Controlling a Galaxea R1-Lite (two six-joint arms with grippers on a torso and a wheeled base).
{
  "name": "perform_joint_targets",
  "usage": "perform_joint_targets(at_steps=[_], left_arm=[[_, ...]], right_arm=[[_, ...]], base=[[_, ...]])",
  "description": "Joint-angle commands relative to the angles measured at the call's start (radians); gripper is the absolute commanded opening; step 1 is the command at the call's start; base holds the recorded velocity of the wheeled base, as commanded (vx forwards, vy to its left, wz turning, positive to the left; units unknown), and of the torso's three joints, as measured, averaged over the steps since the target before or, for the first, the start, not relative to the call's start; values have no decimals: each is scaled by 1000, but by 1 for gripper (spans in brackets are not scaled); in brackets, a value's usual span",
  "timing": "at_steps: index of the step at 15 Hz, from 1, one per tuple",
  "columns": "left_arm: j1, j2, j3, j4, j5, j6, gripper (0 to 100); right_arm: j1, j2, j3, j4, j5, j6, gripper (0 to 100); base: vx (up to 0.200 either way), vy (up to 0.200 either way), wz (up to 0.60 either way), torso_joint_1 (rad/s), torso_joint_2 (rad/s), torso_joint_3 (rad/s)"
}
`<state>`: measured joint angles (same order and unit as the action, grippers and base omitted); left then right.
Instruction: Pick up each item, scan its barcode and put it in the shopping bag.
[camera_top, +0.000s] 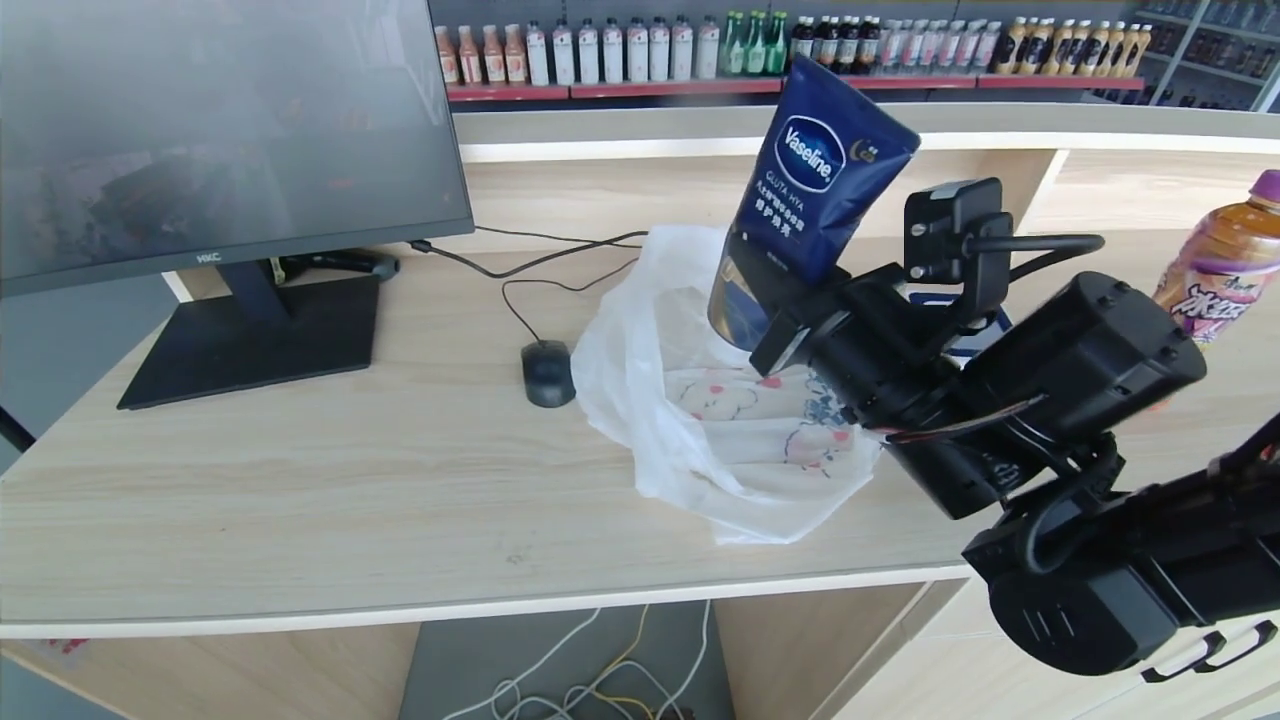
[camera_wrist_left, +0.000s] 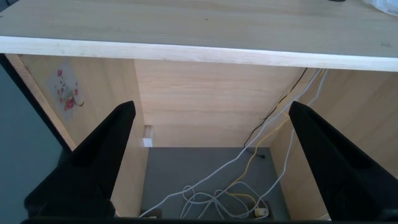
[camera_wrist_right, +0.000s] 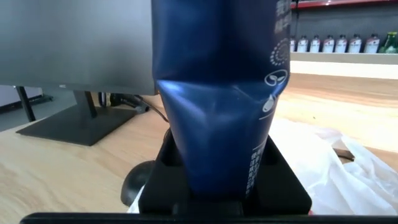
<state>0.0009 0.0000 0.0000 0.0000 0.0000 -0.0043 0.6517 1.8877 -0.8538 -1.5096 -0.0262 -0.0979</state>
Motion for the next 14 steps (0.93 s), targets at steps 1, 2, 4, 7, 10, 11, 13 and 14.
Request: perform_joint_targets(at_steps=[1,2,4,7,10,11,13,14], left_arm=[[1,0,0,0,0,0,100],[1,0,0,0,0,0,100],[1,0,0,0,0,0,100],[-1,0,0,0,0,0,100],[1,0,0,0,0,0,100],[1,0,0,0,0,0,100],[1,0,0,0,0,0,100],[1,0,0,0,0,0,100]], right_arm=[[-9,-32,-13,63,-1,0,0],[-20,-50,-28,126,0,0,0],[-26,-62,-83,215,2,0,0],[-37,-59,-203,350,2,0,0],[-37,-25,-364,517,8,53,0],[-41,-2,-386,519,8,69,0],[-53,41,-426,548,11,86,0],[-53,57,-444,562,11,86,0]], base=[[0,0,0,0,0,0],[0,0,0,0,0,0],[0,0,0,0,0,0],[0,0,0,0,0,0],[0,0,0,0,0,0],[0,0,0,0,0,0],[0,0,0,0,0,0],[0,0,0,0,0,0]])
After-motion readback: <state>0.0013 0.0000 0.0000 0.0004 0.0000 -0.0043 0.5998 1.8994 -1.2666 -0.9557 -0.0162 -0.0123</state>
